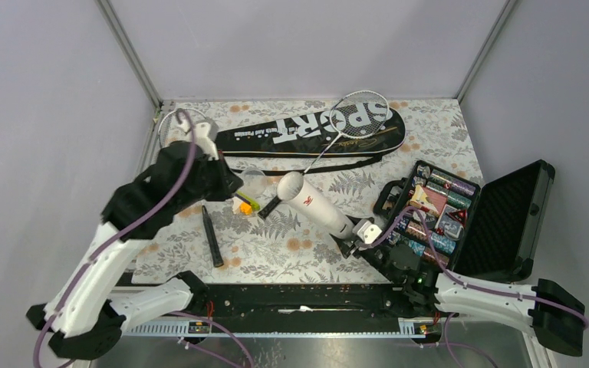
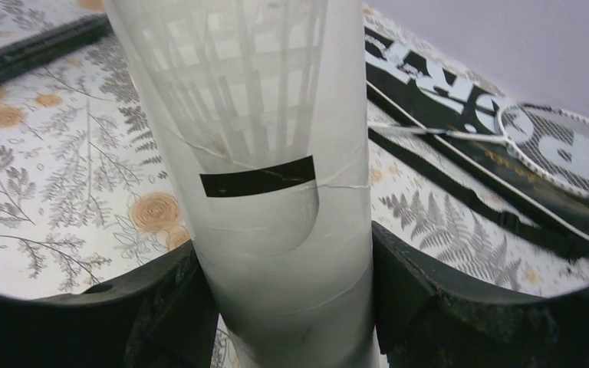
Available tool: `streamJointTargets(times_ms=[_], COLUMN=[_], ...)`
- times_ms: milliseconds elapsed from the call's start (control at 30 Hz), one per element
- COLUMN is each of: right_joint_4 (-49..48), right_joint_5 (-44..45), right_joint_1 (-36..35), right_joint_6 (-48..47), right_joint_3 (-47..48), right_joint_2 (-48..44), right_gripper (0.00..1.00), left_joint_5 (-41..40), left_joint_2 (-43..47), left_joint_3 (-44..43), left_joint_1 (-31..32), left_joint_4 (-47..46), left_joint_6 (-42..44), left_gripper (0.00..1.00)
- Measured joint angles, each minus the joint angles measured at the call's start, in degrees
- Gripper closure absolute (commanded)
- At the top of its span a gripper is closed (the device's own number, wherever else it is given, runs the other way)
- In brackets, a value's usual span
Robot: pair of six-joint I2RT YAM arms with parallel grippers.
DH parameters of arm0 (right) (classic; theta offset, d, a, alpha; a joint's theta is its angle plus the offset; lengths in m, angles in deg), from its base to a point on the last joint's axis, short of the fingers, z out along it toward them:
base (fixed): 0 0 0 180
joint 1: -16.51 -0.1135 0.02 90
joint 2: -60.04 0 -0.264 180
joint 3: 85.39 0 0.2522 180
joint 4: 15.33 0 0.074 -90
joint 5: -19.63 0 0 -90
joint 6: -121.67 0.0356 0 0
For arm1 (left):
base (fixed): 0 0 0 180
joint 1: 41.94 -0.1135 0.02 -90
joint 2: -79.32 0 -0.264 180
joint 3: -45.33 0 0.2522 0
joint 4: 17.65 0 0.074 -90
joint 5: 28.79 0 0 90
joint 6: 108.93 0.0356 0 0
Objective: Pack up the badminton gear
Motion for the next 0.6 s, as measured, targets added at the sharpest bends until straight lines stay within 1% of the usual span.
streamJointTargets(times_ms=[133,233,333,600], right_joint_4=[-8.72,-12.57,-13.97,-15.19], right_joint_5=[-3.37,-4.92,-5.92,-6.69], right_joint_1=[0.0,0.0,0.0,0.0], right_joint_6=[-2.93,-4.28,-5.68,-10.75], right_joint_3=[0.0,0.0,0.09,2.67], right_joint_2=[6.16,9.66,11.69,15.3], right_gripper=[0.39,0.39,0.39,0.39], left_joint_5=[5.53,10.73,14.51,20.26], left_joint_2=[3.23,4.42,4.39,3.28], left_joint_3=[-6.21,-8.72,-9.86,-11.58], left_joint_1=[-0.2,-0.2,-0.2,-0.2], left_joint_4=[1.42,1.6,1.84,4.85], left_joint_6=[0.46,0.44,0.44,0.94], left_gripper=[1.0,1.0,1.0,1.0])
